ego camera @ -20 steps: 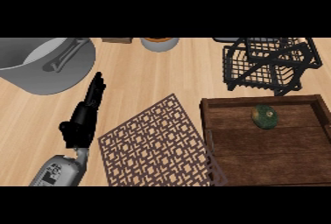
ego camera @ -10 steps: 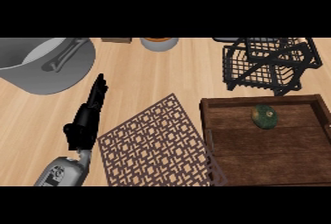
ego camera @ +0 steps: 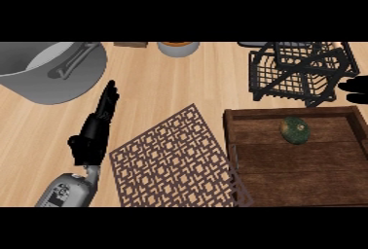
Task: Pick the squash from the tray and place it in the tiered basket
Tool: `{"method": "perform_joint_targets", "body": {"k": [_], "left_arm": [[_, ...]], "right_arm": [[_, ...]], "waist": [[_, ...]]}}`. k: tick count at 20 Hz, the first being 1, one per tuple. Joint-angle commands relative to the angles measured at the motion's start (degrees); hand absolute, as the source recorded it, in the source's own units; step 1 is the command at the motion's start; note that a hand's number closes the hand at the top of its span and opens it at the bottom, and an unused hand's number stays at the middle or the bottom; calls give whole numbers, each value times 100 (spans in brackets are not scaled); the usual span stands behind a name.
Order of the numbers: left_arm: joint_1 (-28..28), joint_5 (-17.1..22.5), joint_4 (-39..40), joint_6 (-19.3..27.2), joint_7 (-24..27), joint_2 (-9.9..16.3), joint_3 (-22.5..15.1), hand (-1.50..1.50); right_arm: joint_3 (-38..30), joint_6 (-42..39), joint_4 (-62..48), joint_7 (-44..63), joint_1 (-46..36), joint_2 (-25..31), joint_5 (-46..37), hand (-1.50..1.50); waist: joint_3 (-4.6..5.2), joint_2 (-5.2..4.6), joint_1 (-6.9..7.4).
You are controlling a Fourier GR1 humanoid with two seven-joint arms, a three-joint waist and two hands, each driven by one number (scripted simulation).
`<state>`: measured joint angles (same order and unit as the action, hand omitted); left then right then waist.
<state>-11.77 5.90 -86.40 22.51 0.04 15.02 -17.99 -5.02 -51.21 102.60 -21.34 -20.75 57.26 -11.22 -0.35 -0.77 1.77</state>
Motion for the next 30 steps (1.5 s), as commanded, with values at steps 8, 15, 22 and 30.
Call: {"method": "perform_joint_targets", "body": {"k": [8, 15, 22, 30], "left_arm": [[-10, 71, 310, -307, 225, 50, 229, 0], [-199, -147, 177, -136, -137, -194, 135, 0], [269, -328, -214, -89, -205, -303, 149, 0], [97, -484, -250, -337, -378, -216, 433, 0]], "right_arm": [[1176, 1871, -1442, -3064, 431, 773, -1997, -150], [1827, 3012, -2484, -3959, -48, 575, -2567, -150], [1937, 3300, -2930, -3744, -634, -124, -2873, -150], [1803, 3481, -4084, -3974, -956, -422, -3317, -150]], "waist": [[26, 13, -25], [29, 32, -42], [35, 64, -86], [34, 64, -99]]}}
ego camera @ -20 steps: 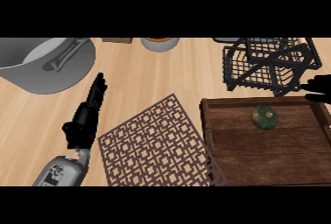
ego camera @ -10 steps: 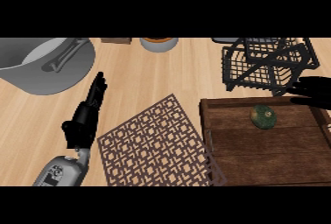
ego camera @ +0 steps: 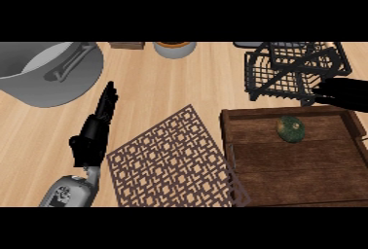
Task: Pick the squash from the tray and place it in the tiered basket
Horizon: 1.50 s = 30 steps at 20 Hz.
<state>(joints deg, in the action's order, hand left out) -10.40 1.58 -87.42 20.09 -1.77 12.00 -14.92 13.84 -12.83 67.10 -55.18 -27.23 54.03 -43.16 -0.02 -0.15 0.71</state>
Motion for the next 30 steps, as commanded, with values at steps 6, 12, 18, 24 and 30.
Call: {"method": "perform_joint_targets", "body": {"k": [6, 12, 18, 24, 30], "left_arm": [[260, -221, -352, -87, -45, -69, -12, 0], [146, -76, -115, -267, -69, -100, 238, 0], [39, -471, 218, -52, 124, -469, 42, 0], [311, -444, -50, -192, 213, -351, 212, 0], [-76, -424, -487, -358, -468, -238, 393, 0]], "right_arm": [[259, -297, -1014, -524, -541, -469, -472, -150], [366, 142, -1355, -919, -487, -717, -514, -150], [366, 96, -1623, -1118, -685, -697, -605, -150], [665, -200, -1249, -433, -761, -1131, -809, -150], [679, 91, -1893, -491, -952, -1420, -1060, -150]], "waist": [[1, 3, 18], [-1, -1, 11], [-1, -4, -9], [2, 8, -6], [-2, -5, 35]]}}
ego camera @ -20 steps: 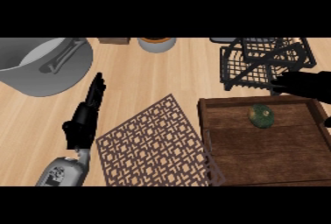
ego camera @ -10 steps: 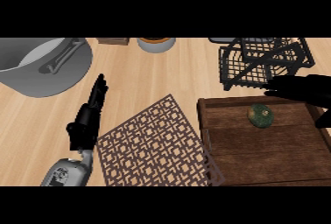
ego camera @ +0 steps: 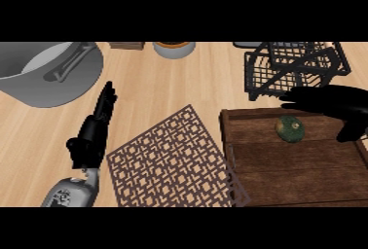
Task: Pick the squash from the tray and place it in the tiered basket
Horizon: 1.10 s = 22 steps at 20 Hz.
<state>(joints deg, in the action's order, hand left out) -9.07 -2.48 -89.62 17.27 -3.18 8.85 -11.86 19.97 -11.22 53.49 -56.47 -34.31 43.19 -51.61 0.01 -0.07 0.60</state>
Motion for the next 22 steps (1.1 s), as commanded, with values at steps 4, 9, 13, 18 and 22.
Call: {"method": "perform_joint_targets", "body": {"k": [4, 9, 13, 18, 22], "left_arm": [[65, -73, 356, -113, 363, -168, 144, 0], [635, -219, -838, -161, -344, 23, -53, 0], [-107, -323, 180, -56, 81, -314, 172, 0], [-87, -157, 183, -303, -17, -261, 375, 0], [70, -396, 73, -131, 74, -428, 190, 0]], "right_arm": [[-172, -223, -246, -454, -78, -165, -264, -150], [-110, -532, -27, -34, -132, -408, -331, -150], [-164, -353, 41, -273, 193, -371, -436, -150], [-258, -346, -341, -240, 32, -691, -561, -150], [-313, 186, -1062, -737, 131, -681, -638, -150]], "waist": [[0, 1, -26], [0, 19, 0], [1, 8, -69], [0, 2, -39], [-4, -9, 6]]}}
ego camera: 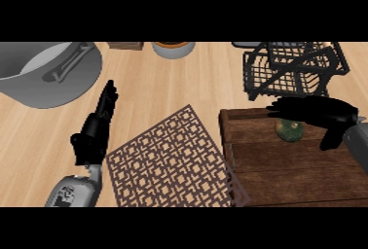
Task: Pick the squash from the tray and place it in the tiered basket
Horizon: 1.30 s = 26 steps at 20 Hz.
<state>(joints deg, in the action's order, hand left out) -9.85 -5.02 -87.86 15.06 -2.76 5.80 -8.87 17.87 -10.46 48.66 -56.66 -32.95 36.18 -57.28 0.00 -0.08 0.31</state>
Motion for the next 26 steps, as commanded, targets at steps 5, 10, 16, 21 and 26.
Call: {"method": "perform_joint_targets", "body": {"k": [5, 10, 16, 21, 26], "left_arm": [[268, 0, -160, -233, 144, 53, 123, 0], [264, -43, 143, -209, 330, -52, 137, 0], [158, -58, -211, -261, -31, -22, 116, 0], [206, -82, -157, -192, -66, 73, 249, 0], [306, -78, -158, -200, -74, 51, 220, 0]], "right_arm": [[-300, -228, 53, -189, 198, -327, 83, 150], [-455, 1205, -349, -538, 173, -630, -79, 150], [-491, 872, -203, 1975, 176, -1239, -545, 150], [-906, 394, -610, 4300, 328, -1216, -847, 150], [-1026, 288, -116, 6590, 97, -2039, -1146, 150]], "waist": [[1, 11, -19], [-4, -15, 23], [12, 41, -34], [77, 95, -186], [49, 156, -164]]}}
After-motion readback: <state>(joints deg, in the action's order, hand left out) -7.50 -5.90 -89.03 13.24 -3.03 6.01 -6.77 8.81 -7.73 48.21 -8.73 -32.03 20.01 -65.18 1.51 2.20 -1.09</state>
